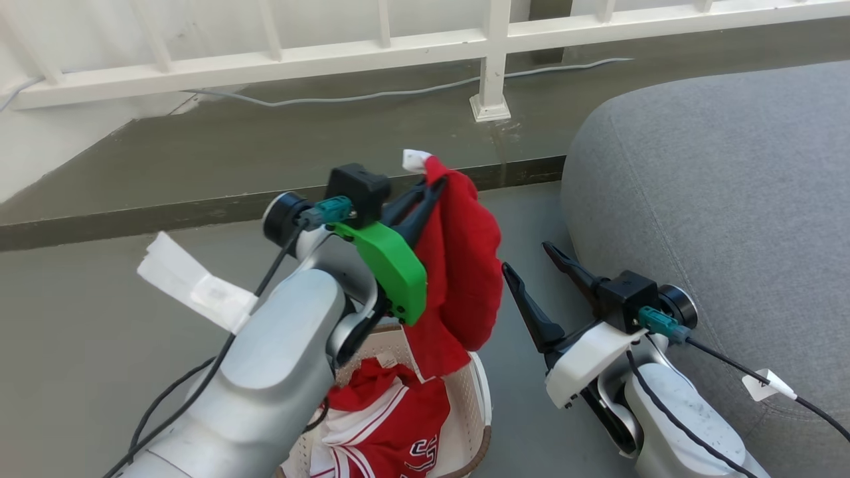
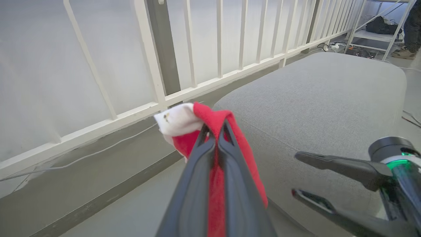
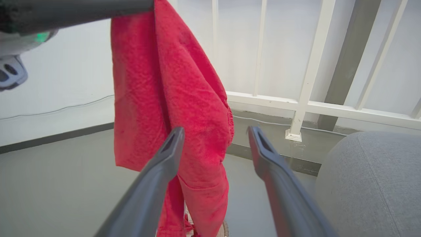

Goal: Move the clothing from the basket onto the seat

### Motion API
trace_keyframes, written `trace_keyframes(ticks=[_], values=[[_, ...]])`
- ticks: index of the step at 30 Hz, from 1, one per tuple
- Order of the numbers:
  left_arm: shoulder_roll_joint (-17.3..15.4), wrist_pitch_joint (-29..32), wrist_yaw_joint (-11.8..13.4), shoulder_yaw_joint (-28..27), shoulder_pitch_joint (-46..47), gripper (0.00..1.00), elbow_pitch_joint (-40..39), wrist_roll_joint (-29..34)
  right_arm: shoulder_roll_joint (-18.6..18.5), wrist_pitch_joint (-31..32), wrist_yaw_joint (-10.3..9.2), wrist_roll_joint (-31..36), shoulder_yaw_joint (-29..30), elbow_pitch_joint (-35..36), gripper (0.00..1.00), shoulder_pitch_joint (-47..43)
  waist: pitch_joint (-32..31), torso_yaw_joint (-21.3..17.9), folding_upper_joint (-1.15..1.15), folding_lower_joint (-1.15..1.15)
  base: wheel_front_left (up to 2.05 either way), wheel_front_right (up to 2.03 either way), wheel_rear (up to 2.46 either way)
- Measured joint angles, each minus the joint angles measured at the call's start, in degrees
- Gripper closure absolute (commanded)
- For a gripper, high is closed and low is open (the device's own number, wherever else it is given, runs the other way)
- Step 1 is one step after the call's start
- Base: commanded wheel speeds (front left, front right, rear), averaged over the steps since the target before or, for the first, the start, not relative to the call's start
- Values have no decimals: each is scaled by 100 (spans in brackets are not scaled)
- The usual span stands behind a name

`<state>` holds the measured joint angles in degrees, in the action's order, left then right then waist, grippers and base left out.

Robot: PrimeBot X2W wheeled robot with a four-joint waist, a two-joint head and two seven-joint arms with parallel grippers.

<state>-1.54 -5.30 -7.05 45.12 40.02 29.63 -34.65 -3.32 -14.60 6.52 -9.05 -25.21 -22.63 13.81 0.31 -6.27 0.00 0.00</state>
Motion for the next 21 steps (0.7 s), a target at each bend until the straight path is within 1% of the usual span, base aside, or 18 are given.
trace_keyframes(ticks=[5, 11, 19, 21], values=[[-4, 31, 20, 215, 12, 100, -272, -48, -2, 1, 0, 1, -26, -230, 0, 101, 22, 85, 0, 0, 0, 0, 0], [-16, 99, 152, 492, 66, 100, -536, -99, -4, 1, 1, -9, -333, -464, 0, 285, 32, 220, 0, 0, 0, 0, 0], [-26, 153, 267, 708, 143, 100, -777, -311, -12, 1, 3, -164, -648, -760, 0, 533, 27, 417, 0, 0, 0, 0, 0], [-29, 157, 330, 723, 144, 100, -801, -346, -12, 1, 3, -209, -737, -824, 0, 592, 26, 462, 0, 0, 0, 0, 0]])
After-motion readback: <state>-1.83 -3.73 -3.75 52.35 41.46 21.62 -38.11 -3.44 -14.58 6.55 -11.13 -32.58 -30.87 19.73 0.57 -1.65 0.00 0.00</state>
